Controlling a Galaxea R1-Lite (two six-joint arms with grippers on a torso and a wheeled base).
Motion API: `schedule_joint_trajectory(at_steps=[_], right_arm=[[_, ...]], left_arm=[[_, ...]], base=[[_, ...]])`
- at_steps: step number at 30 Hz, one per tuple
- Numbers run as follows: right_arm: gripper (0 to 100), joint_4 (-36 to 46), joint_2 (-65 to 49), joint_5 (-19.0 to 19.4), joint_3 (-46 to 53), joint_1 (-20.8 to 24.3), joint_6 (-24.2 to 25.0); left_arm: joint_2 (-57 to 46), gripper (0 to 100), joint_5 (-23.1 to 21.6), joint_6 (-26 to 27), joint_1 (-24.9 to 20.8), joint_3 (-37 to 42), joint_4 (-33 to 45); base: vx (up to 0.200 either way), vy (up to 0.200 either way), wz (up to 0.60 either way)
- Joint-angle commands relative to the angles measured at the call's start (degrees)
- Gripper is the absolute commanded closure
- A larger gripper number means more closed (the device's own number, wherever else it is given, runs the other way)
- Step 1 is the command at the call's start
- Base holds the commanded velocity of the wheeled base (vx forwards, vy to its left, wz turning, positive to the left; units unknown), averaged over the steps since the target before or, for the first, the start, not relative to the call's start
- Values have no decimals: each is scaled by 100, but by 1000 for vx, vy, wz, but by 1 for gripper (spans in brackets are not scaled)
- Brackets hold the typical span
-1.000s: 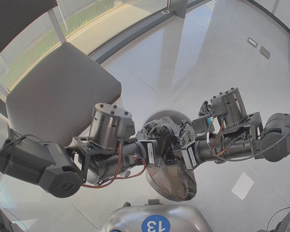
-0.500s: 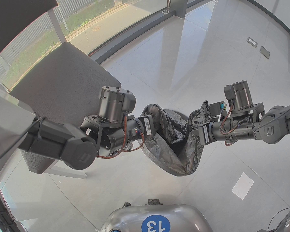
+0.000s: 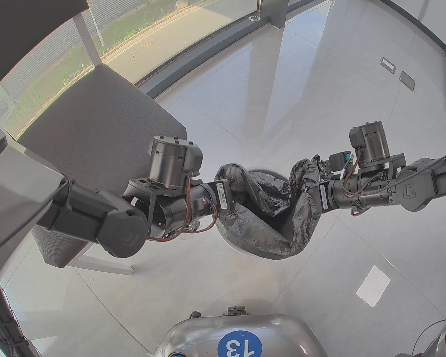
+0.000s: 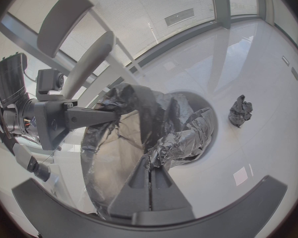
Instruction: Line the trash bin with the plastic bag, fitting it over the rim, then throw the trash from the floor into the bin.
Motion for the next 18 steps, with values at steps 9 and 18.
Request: schedule_joint_trajectory(at_steps=[9, 18], right_arm=[[100, -19, -21, -2, 369, -543, -503], [100, -19, 428, 7, -53, -648, -556]], left_arm=[[558, 100, 296, 41, 145, 354, -836], [1138, 100, 243, 68, 295, -419, -783]], base=[[0, 0, 0], [0, 0, 0]])
